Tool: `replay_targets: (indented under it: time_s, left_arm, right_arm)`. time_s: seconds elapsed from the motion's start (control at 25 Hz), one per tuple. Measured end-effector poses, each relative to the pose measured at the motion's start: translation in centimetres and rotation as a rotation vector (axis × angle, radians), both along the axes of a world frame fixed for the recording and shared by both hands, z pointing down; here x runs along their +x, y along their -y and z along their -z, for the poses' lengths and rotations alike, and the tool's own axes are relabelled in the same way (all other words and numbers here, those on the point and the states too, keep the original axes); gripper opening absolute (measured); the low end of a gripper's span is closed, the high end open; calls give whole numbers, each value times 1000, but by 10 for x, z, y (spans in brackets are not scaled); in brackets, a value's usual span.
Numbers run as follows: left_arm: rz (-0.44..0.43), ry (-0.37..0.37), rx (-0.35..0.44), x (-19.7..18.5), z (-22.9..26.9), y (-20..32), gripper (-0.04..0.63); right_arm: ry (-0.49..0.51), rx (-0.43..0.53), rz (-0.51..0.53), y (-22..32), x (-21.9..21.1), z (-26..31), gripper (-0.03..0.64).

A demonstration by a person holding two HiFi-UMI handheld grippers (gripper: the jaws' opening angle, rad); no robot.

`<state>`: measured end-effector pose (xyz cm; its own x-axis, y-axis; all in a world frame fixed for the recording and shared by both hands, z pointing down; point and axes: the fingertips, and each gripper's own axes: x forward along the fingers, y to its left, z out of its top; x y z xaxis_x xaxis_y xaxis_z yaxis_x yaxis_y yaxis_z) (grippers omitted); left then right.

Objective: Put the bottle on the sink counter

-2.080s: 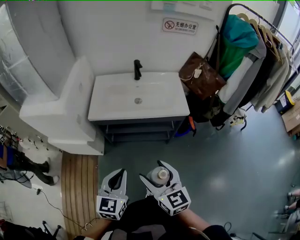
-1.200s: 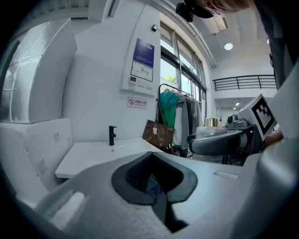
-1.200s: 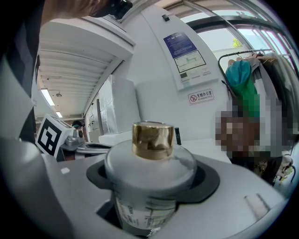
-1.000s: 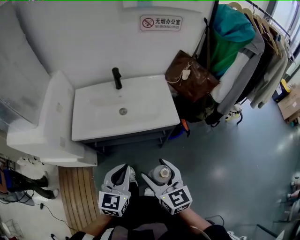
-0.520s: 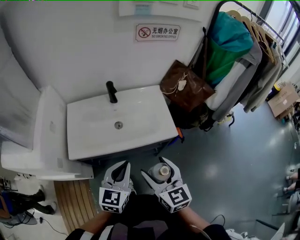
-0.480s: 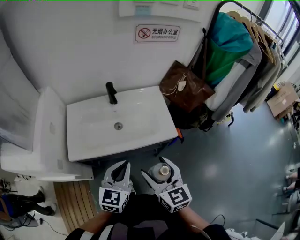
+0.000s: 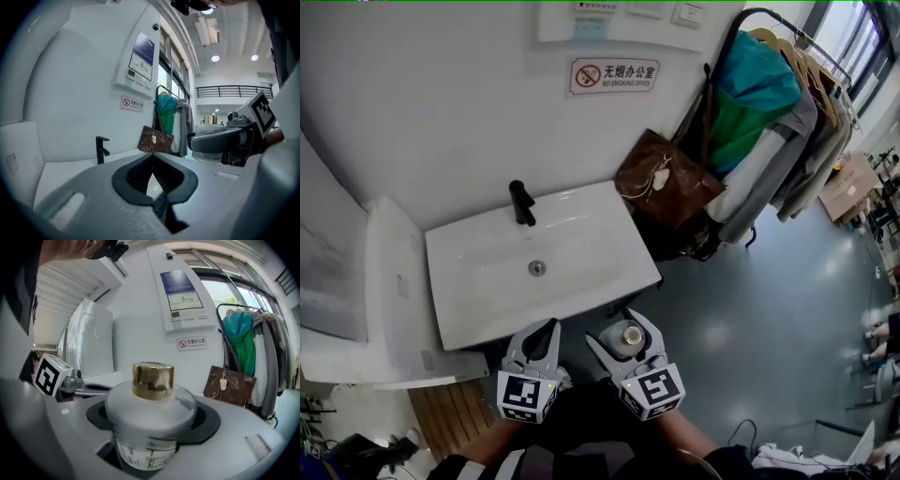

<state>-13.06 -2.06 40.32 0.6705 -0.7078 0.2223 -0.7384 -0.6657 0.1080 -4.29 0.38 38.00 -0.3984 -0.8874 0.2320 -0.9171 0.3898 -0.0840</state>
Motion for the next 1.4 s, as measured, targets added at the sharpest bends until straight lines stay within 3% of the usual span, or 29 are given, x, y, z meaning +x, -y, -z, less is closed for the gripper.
replay_targets:
  time_s: [0.24, 0.68, 1.4]
  left_arm:
    - [-8, -15, -3, -15, -2, 14, 0]
    - [74, -24, 15, -30, 2, 43, 0]
    - [138, 49, -70, 26, -32, 160, 0]
  right_arm:
    - [-37, -10, 15, 12, -18, -8, 347]
    - [-49, 0, 92, 50, -35, -8, 347]
    - [-39, -54, 127, 174, 28, -44, 347]
